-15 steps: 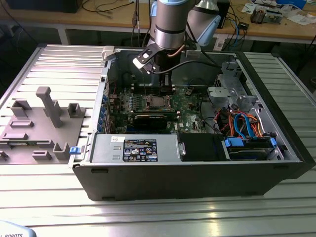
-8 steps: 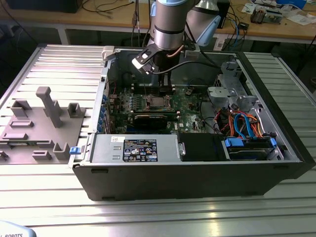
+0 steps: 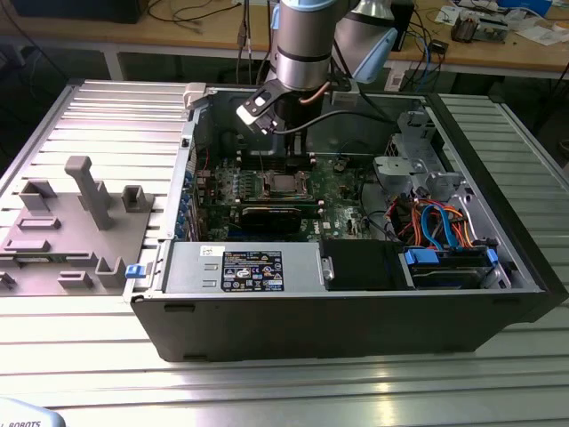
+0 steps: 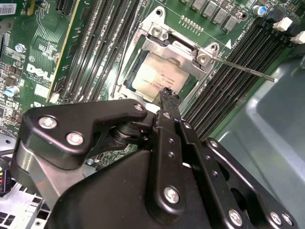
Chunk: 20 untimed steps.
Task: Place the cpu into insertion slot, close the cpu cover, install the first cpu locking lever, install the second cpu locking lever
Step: 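Close the cpu cover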
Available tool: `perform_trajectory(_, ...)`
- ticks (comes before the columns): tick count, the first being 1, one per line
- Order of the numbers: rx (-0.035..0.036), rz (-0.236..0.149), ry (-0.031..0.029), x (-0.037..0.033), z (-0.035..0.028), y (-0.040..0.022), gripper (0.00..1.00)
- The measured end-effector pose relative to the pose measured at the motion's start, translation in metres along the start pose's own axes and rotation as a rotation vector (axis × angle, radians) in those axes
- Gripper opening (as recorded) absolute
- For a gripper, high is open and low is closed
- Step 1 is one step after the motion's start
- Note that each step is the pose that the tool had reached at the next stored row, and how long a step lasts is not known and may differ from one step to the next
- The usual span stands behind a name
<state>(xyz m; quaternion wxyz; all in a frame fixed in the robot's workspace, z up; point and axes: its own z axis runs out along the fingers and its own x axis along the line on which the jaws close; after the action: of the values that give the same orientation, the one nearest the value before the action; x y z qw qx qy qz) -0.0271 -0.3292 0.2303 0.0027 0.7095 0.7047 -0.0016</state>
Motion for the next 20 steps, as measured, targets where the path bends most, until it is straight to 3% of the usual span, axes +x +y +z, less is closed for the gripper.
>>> perform_trajectory(20,0.0000,0.000,0.0000,0.0000,0.0028,-0.0033,0.11)
